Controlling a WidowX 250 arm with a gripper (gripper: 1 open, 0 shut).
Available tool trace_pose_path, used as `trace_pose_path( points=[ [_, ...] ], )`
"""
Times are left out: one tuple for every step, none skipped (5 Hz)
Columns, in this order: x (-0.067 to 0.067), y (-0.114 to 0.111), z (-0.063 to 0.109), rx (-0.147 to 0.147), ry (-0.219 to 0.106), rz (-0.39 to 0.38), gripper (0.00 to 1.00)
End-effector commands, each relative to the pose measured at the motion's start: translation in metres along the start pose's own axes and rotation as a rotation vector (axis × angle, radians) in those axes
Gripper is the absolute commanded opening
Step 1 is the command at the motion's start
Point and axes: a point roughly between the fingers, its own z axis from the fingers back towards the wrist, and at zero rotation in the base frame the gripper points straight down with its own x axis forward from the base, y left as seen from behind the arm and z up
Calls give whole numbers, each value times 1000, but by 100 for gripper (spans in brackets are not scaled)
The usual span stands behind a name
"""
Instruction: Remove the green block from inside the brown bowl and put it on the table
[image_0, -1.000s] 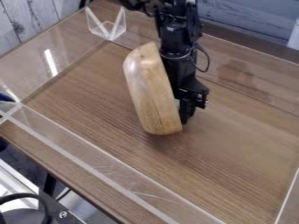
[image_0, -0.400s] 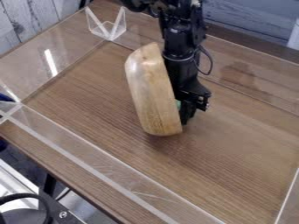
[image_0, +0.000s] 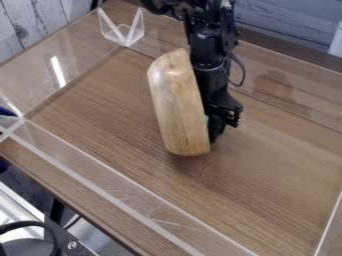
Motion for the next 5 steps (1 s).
trace_pose_path(
  points=[
    [-2,-6,-6,4,16,-22,0],
    [-3,-10,-7,5,17,-32,0],
    [-4,-14,-6,7,17,-44,0],
    [-6,-21,-8,8,19,-64,0],
    [-9,-24,-8,7,23,-75,0]
  ],
)
